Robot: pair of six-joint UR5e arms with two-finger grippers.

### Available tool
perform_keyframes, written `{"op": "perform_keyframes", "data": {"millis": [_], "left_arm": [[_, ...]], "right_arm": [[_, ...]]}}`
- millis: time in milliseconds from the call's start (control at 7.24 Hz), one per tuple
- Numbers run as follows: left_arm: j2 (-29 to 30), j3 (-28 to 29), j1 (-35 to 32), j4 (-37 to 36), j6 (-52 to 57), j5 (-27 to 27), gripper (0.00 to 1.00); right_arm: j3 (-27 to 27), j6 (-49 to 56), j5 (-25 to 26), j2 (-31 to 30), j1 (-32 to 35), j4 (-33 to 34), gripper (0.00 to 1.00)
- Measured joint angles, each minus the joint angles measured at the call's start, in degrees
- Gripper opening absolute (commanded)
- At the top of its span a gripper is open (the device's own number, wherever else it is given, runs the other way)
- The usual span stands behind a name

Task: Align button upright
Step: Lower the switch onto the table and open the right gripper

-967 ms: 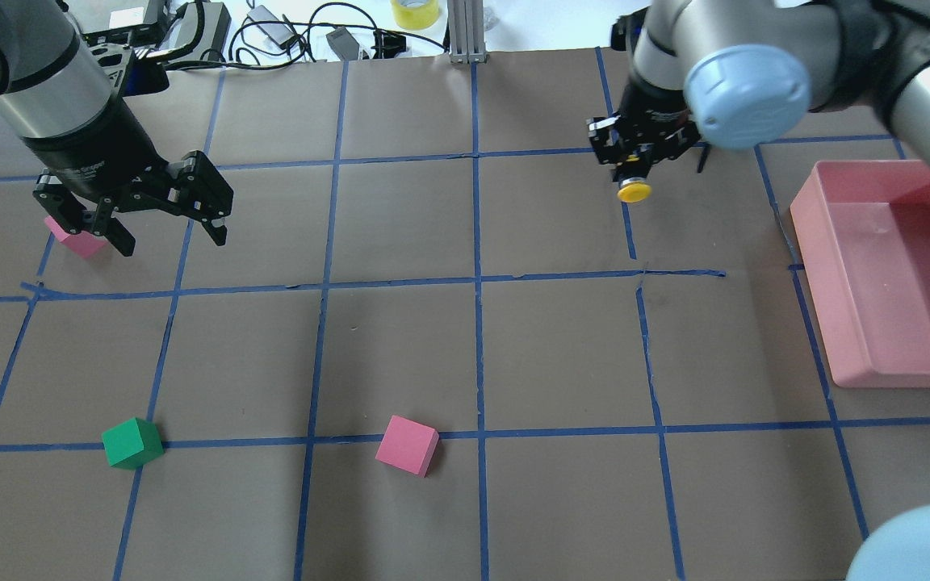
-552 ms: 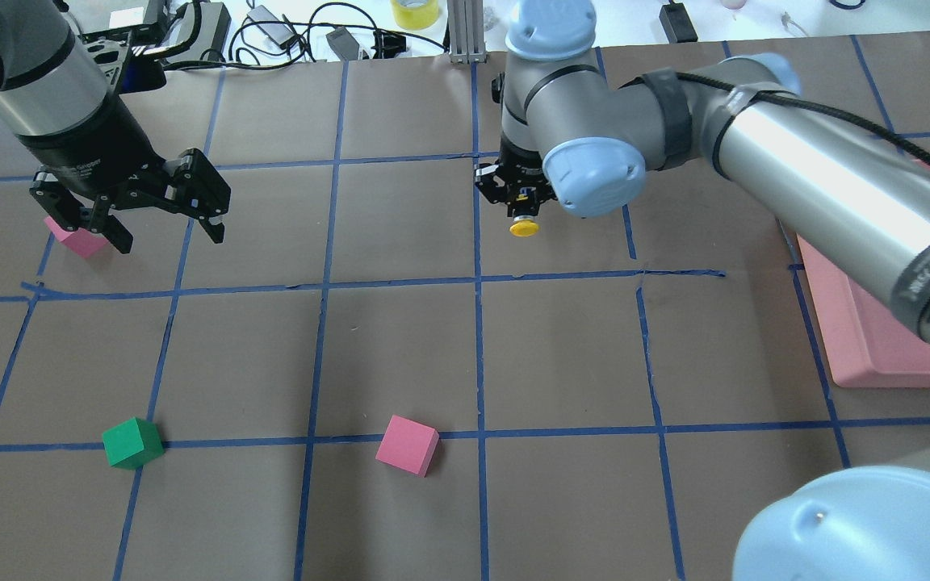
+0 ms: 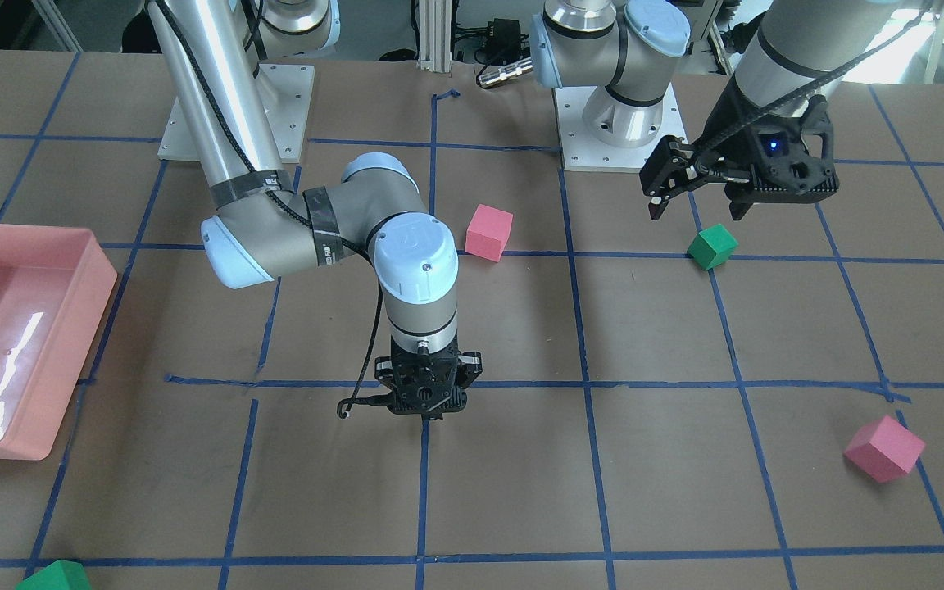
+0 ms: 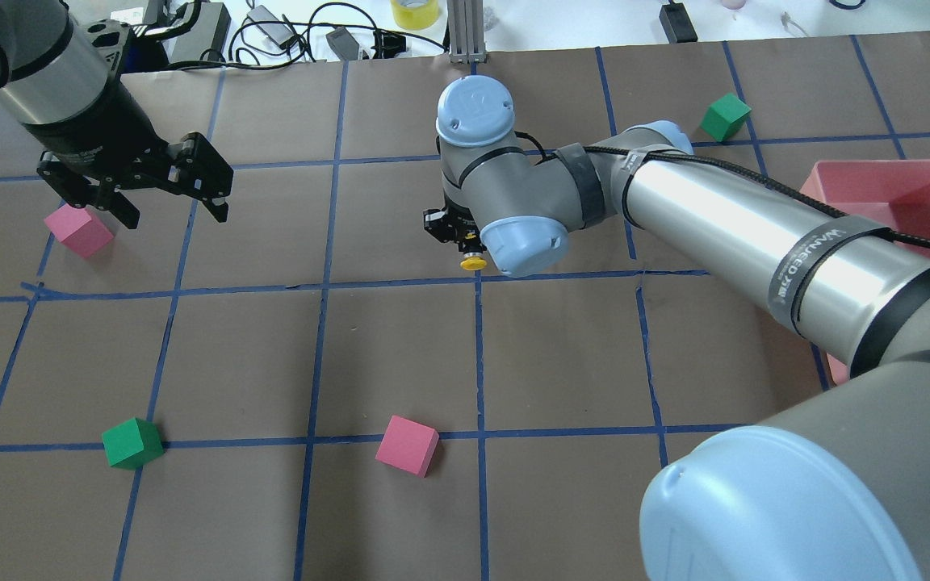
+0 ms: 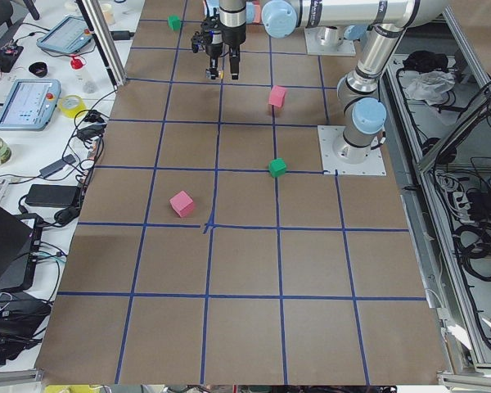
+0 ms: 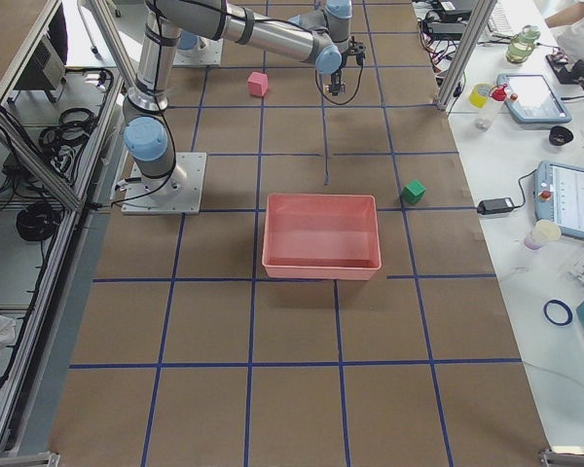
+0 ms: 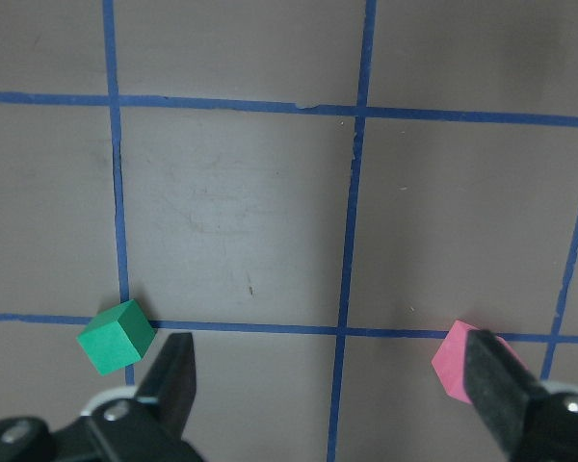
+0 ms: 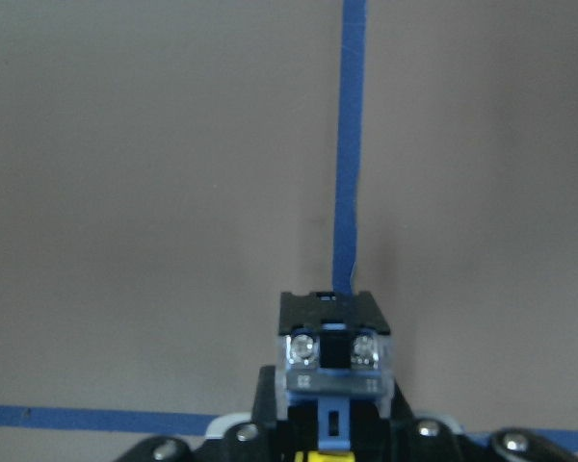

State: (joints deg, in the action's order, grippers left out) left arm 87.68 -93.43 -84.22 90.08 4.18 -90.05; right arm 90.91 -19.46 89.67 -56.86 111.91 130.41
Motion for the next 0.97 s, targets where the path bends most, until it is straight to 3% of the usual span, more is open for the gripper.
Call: {"op": "perform_keyframes", "data": {"millis": [276,552,829,967], "left_arm": [[0.5,-1.2,-0.2,-3.0,0.4,-0.4,1.00],[0.9,-1.6,-0.6,-3.8,0.0,0.6,1.00],[1.2,-1.6,-0.9,-3.8,-0.1,1.6,1.00],[1.4,-1.7,-1.4,-3.9,-0.5,2.4,1.00]], "right_arm": [[0.5,0.2,0.1,1.0,0.8,1.4,0.00],[0.9,1.9,0.1,1.2,0.9,1.8,0.18],[2.3,2.5,-0.2,1.2,0.9,2.7,0.50],[2.8,2.5,-0.3,1.2,0.9,3.0,0.75]]}}
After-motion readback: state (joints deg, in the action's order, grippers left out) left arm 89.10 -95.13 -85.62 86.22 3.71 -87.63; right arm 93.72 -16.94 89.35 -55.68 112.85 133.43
